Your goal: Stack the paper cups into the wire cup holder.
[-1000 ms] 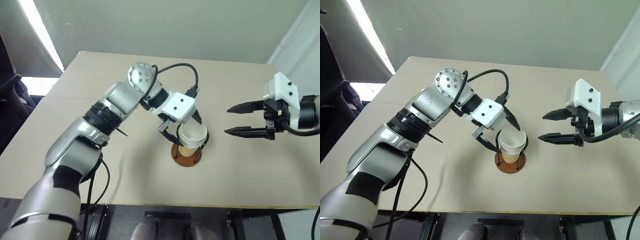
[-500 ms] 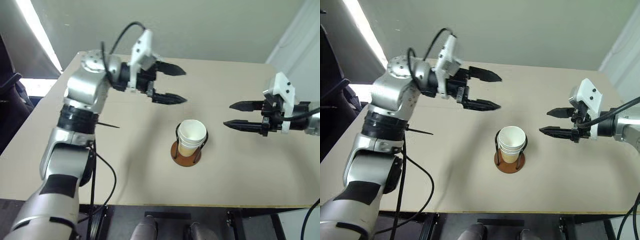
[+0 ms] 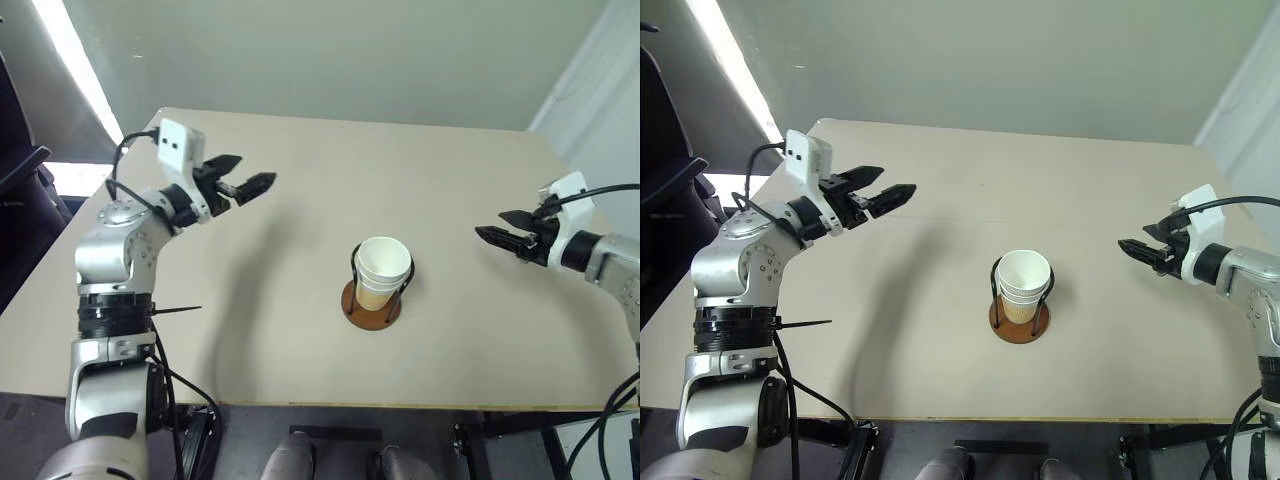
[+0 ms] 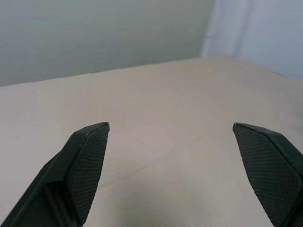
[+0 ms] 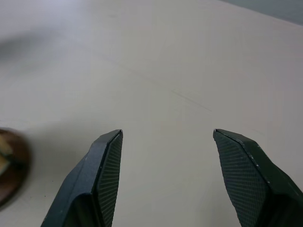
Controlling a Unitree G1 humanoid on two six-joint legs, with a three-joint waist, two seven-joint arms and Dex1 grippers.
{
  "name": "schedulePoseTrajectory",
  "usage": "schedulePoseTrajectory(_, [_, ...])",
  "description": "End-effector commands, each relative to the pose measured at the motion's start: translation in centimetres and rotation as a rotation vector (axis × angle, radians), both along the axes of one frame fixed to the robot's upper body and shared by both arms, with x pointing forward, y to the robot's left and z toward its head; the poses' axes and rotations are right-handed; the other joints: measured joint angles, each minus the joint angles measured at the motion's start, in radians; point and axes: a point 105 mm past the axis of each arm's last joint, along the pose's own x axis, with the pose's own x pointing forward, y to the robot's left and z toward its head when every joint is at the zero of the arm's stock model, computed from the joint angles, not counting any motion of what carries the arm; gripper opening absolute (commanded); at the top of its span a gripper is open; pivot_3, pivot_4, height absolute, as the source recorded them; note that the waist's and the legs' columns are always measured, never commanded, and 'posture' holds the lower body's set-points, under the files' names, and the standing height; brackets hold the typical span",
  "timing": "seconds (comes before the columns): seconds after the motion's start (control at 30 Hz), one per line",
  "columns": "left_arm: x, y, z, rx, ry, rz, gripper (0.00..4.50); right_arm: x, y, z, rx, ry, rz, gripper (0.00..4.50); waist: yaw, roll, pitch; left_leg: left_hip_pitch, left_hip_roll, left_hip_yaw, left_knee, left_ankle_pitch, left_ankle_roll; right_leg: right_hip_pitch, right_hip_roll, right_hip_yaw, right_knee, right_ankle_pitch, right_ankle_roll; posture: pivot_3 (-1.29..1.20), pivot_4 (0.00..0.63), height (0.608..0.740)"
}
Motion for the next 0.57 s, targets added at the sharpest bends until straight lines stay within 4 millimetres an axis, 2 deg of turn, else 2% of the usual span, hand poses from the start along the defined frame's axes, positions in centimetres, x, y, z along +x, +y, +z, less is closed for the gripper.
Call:
schedulePoseTrajectory(0.03, [-0.1, 1.8, -0.4, -0.002, -0.031, 0.102, 4.48, 1.3, -1.9, 1.2, 0.018, -0.08, -0.121, 3.08, -0.002, 0.0, 0.0, 0.001, 0.0, 0.0, 0.0, 0.0, 0.0, 0.0, 0.0, 0.0, 0.001, 0.0, 0.0, 0.0, 0.15, 0.74])
schedulePoseTrajectory(0.2, [-0.2, 4.0, -2.2, 0.009, -0.014, 0.232, 4.48, 2.9, -3.4, 0.0, 0.114, -0.096, -0.261, 3.08, -0.005, 0.0, 0.0, 0.002, 0.0, 0.001, -0.001, 0.001, -0.001, 0.0, 0.0, 0.002, 0.003, 0.0, 0.0, 0.0, 0.15, 0.74])
schedulePoseTrajectory(0.43, [-0.8, 4.3, -2.0, -0.02, -0.015, 0.245, 4.48, 3.2, -4.3, -0.3, 0.167, -0.134, -0.323, 3.08, -0.003, 0.0, 0.0, 0.002, -0.001, 0.001, -0.002, 0.001, -0.001, -0.001, 0.0, 0.002, 0.003, 0.0, -0.001, 0.0, 0.15, 0.74])
schedulePoseTrajectory(0.57, [-0.9, 4.2, -2.1, -0.015, -0.012, 0.241, 4.48, 3.2, -4.2, -0.5, 0.19, -0.136, -0.322, 3.08, -0.004, 0.0, 0.0, 0.003, -0.001, 0.003, -0.004, 0.001, -0.002, -0.001, 0.0, 0.004, 0.003, 0.0, -0.002, 0.0, 0.15, 0.74])
